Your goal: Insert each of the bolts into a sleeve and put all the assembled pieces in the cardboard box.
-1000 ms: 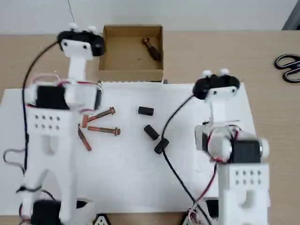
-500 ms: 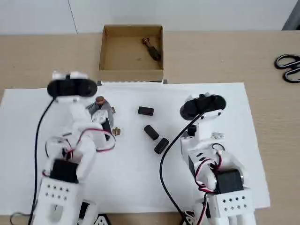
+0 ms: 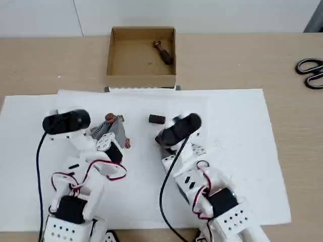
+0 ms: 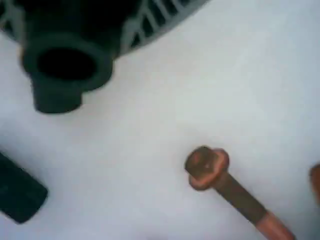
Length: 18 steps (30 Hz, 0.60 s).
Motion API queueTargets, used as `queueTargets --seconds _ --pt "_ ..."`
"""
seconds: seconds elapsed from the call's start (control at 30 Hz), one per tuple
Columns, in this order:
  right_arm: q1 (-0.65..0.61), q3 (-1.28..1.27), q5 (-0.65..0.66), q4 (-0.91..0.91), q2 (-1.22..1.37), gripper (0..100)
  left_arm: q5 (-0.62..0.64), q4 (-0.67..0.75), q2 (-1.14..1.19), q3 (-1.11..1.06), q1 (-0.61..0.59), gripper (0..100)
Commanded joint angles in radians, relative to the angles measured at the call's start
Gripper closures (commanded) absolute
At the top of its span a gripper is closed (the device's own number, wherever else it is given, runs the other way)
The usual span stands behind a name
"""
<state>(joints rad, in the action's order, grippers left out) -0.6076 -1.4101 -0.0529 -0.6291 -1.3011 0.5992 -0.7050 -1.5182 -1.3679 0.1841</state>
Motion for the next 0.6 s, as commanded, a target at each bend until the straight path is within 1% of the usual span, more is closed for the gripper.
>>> queueTargets --seconds 0.0,0.17,0.27,0.43,0.57 --pt "-0.073 -0.057 -0.005 0.093 -0.062 99.6 0.015 0.031 -0.1 -0.022 0.005 99" --pt "-0.148 -0.153 0.021 0.124 -0.143 99.6 0.072 0.029 -0.241 -0.042 0.005 99" --pt "-0.156 -0.186 0.057 0.127 -0.188 99.6 0.083 0.026 -0.301 -0.051 0.012 99" --pt "-0.156 -0.222 0.144 0.128 -0.251 99.6 0.083 -0.009 -0.299 -0.051 0.094 99" --pt "-0.156 -0.222 0.155 0.128 -0.3 99.6 0.083 -0.02 -0.298 -0.051 0.155 99"
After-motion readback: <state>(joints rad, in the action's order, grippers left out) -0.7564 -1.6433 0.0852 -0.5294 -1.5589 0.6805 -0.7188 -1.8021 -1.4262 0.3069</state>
